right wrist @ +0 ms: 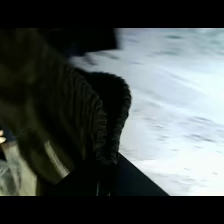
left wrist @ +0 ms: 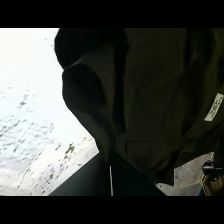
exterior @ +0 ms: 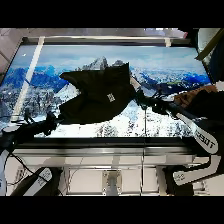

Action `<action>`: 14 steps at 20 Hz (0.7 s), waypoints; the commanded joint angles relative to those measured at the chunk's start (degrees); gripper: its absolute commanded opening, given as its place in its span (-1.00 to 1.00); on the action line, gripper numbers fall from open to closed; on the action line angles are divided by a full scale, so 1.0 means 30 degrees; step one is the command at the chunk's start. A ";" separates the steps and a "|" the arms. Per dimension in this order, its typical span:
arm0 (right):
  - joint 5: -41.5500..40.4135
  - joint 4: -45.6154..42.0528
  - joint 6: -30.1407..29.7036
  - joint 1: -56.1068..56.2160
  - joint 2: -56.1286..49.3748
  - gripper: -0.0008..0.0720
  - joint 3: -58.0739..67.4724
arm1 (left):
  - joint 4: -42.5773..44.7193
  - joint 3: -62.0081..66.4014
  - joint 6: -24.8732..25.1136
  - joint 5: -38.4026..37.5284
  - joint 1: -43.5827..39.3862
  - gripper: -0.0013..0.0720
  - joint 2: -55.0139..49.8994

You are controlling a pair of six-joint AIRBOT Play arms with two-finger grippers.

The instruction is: Fold the clothes and pants, and hang the long-sleeved shirts on hangers.

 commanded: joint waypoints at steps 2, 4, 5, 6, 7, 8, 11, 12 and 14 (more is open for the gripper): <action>0.4036 -0.4036 -0.0918 -0.0124 0.3650 -0.88 0.2302 | 0.0699 0.3366 0.0619 -0.2594 0.0525 -0.94 0.2178; 0.6375 -0.6127 0.0568 0.0022 0.6470 -0.88 0.3694 | 0.0729 0.6630 0.0612 -0.3038 0.0670 -0.94 0.4065; 0.7074 -0.6798 0.1596 0.0204 0.7876 -0.88 0.4452 | 0.0736 0.8364 0.0612 -0.3024 0.0670 -0.94 0.4874; 0.7555 -0.7264 0.2681 0.0459 0.9027 -0.88 0.5195 | 0.0809 1.0382 0.0605 -0.3009 0.0685 -0.94 0.5603; 0.7876 -0.7497 0.3905 0.0794 0.9981 -0.88 0.5923 | 0.1013 1.2298 0.0605 -0.2900 0.0692 -0.94 0.6098; 0.8153 -0.7533 0.5355 0.1239 1.0775 -0.88 0.6754 | 0.1260 1.4302 0.0597 -0.2783 0.0692 -0.94 0.6411; 0.8663 -0.7555 0.8779 0.2528 1.1825 -0.88 0.9588 | 0.3497 1.9234 -0.0707 -0.2754 0.0692 -0.94 0.6448; 0.8765 -0.7577 0.9639 0.2812 1.1803 -0.88 1.0666 | 0.4218 2.0414 -0.1107 -0.2747 0.0692 -0.94 0.6397; 0.8721 -0.7737 1.0907 0.2885 1.1723 -0.88 1.2182 | 0.4524 2.2003 -0.1180 -0.2652 0.0685 -0.95 0.6076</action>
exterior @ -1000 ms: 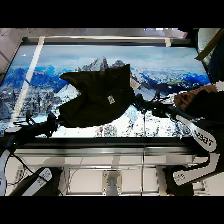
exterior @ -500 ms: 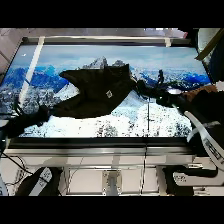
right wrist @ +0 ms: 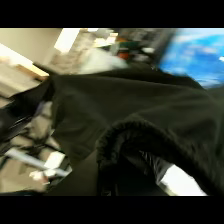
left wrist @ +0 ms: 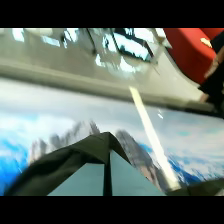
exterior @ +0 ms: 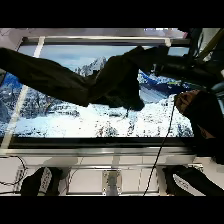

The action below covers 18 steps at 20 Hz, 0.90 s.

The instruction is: Fold the clothes and pants, and hang the long-sleeved shirts on hangers.

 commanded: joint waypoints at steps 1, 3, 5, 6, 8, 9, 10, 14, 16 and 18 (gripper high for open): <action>0.0408 -0.0561 0.3672 0.0335 0.0452 -0.88 0.2834 | 0.1392 0.3905 -0.0692 0.0350 0.0022 -0.94 -0.0393; 0.0481 -0.0940 0.4422 -0.0073 0.0182 -0.88 0.3191 | 0.1370 0.5013 -0.0852 0.0546 -0.0007 -0.94 -0.1566; 0.1494 -0.2951 0.5719 -0.0423 -0.0685 -0.88 0.3177 | 0.0787 0.5370 -0.1122 0.0022 -0.0197 -0.94 -0.3126; 0.2229 -0.4058 0.6091 -0.0495 -0.1479 -0.88 0.3177 | 0.0896 0.5362 -0.1107 -0.0204 -0.0532 -0.94 -0.3949; 0.2805 -0.5136 0.6091 -0.0495 -0.3490 -0.88 0.3177 | 0.0991 0.5355 -0.0255 -0.0707 -0.1945 -0.94 -0.5952; 0.2681 -0.5195 0.5807 -0.0495 -0.4648 -0.88 0.3177 | 0.1472 0.5355 0.0284 -0.0729 -0.2987 -0.94 -0.7060; 0.2382 -0.5209 0.5020 -0.0503 -0.5952 -0.88 0.3177 | 0.2331 0.5355 0.0393 -0.0692 -0.4095 -0.94 -0.8211; -0.1566 -0.5224 0.1909 -0.0503 -1.1103 -0.88 0.3184 | 0.6273 0.5348 -0.0240 -0.0036 -0.7147 -0.94 -1.3741; -0.4969 -0.4954 -0.0277 -0.0546 -1.3260 -0.88 0.3184 | 0.6295 0.5355 -0.0459 0.1035 -0.7512 -0.94 -1.6327; -0.6659 -0.4874 -0.1566 -0.0874 -1.4775 -0.88 0.3184 | 0.6105 0.5355 -0.0896 0.1355 -0.7657 -0.94 -1.7493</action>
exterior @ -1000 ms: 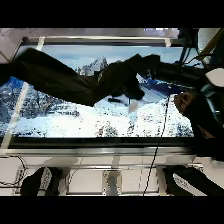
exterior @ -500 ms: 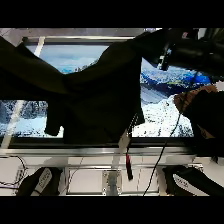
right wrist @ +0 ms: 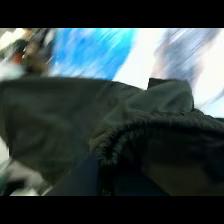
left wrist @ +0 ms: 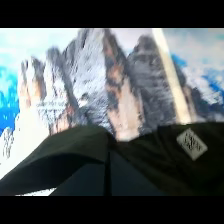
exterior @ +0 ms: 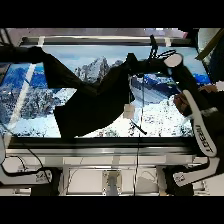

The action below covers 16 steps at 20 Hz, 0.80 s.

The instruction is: Fold the clothes and pants, and hang the long-sleeved shirts on hangers.

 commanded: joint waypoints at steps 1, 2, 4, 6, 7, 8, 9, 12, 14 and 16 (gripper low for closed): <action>-0.3344 -0.0036 -0.3031 -0.0590 -0.3038 -0.88 0.0015 | 0.0794 0.0029 -0.0474 0.0670 -0.0787 -0.94 -0.2652; -0.2805 -0.0182 -0.3519 -0.0962 -0.3177 -0.88 0.0015 | 0.0852 0.0029 -0.0481 0.0466 -0.0816 -0.95 -0.2433; -0.1180 -0.0597 -0.4590 -0.1763 -0.2907 -0.88 0.0015 | 0.1035 0.0015 -0.0408 -0.1188 -0.0845 -0.95 -0.1333; 0.0364 -0.1639 -0.4911 -0.2339 -0.2310 -0.88 0.0015 | 0.2499 -0.0401 -0.0452 -0.3818 -0.1049 -0.95 0.0109; 0.1239 -0.2346 -0.4911 -0.2499 -0.2011 -0.88 0.0015 | 0.3563 -0.1195 -0.0823 -0.4816 -0.1231 -0.95 0.1056; 0.2368 -0.3424 -0.4911 -0.2557 -0.1749 -0.88 0.0015 | 0.4634 -0.2477 -0.1086 -0.5508 -0.1457 -0.95 0.2157; 0.3701 -0.4408 -0.4911 -0.2528 -0.1610 -0.88 0.0015 | 0.5450 -0.4080 -0.1413 -0.5712 -0.1661 -0.95 0.3300; 0.7606 -0.6535 -0.4896 -0.2259 -0.1566 -0.88 -0.0044 | 0.5960 -0.9551 -0.2193 -0.5588 -0.1938 -0.95 0.6798; 0.9289 -0.7417 -0.4903 -0.2215 -0.1501 -0.88 -0.0051 | 0.5989 -1.2451 -0.2484 -0.5566 -0.1931 -0.95 0.8910; 1.0433 -0.8145 -0.4903 -0.2208 -0.1515 -0.88 -0.0051 | 0.6280 -1.4426 -0.2506 -0.5348 -0.1931 -0.95 1.0469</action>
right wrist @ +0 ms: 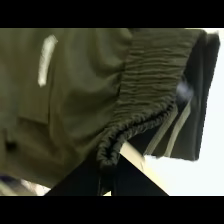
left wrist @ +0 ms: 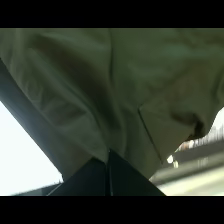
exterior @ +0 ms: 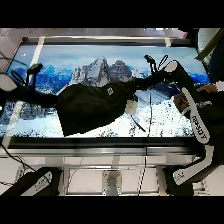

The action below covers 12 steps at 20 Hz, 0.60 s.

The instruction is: Fold the clothes and pants, and hang the long-sleeved shirts on hangers.

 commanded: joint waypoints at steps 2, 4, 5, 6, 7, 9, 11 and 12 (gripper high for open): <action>0.3708 -0.2645 0.0000 0.0029 0.0044 -0.88 -0.0211 | 0.1333 -0.4677 -0.0656 -0.0117 -0.0080 -0.95 0.3213; 0.3577 -0.2805 0.0073 0.0029 0.0036 -0.88 -0.1093 | 0.1311 -0.5792 -0.0641 -0.0095 -0.0138 -0.95 0.3271; 0.3169 -0.2907 0.0073 0.0044 0.0022 -0.88 -0.1661 | 0.1333 -0.6324 -0.0641 -0.0051 -0.0291 -0.95 0.3279; 0.2470 -0.3045 0.0073 0.0124 0.0007 -0.88 -0.2135 | 0.1341 -0.6863 -0.0648 0.0080 -0.0532 -0.95 0.3279; 0.1617 -0.3118 0.0073 0.0153 -0.0022 -0.88 -0.2477 | 0.1333 -0.7329 -0.0648 0.0386 -0.0823 -0.95 0.3279; -0.0102 -0.3067 0.0073 0.0401 -0.0095 -0.88 -0.2827 | 0.1392 -0.8218 -0.1137 0.1290 -0.1515 -0.95 0.3279; -0.1333 -0.3060 0.0073 0.0772 -0.0306 -0.88 -0.2841 | 0.1472 -0.8896 -0.1843 0.1654 -0.2069 -0.94 0.3271; -0.1705 -0.3075 0.0066 0.0991 -0.0408 -0.88 -0.2841 | 0.1464 -0.9122 -0.2120 0.1639 -0.2237 -0.94 0.3271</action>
